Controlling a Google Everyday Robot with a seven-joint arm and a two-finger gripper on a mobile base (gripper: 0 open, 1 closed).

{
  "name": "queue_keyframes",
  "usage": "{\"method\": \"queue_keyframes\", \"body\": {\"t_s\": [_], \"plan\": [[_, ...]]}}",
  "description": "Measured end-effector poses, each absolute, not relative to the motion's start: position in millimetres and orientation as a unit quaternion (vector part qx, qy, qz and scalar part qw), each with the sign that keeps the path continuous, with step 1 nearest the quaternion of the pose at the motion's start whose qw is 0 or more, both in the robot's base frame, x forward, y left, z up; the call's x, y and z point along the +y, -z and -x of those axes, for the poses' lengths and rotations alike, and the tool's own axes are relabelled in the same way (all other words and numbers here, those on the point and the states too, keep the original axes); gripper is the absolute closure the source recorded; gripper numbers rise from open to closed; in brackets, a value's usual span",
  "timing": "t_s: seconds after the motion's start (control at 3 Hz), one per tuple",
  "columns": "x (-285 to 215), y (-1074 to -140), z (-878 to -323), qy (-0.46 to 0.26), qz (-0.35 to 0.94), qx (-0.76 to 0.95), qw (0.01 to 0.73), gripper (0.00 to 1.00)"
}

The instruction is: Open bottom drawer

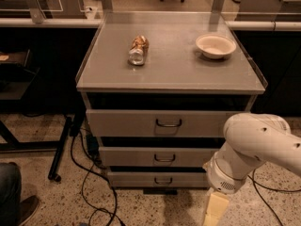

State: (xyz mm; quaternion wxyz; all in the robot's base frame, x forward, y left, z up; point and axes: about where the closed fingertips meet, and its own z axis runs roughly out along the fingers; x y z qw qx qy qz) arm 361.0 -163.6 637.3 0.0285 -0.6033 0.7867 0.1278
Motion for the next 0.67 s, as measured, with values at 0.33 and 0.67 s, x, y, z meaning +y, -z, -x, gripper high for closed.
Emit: {"method": "queue_keyframes", "body": {"t_s": [0.33,0.67], "plan": [[-144.5,-603.4,-349.7,-0.166,0.612,0.773,0.021,0.0],[-124.9,-560.6,-362.3,-0.193,0.615,0.764,0.036,0.0]]}}
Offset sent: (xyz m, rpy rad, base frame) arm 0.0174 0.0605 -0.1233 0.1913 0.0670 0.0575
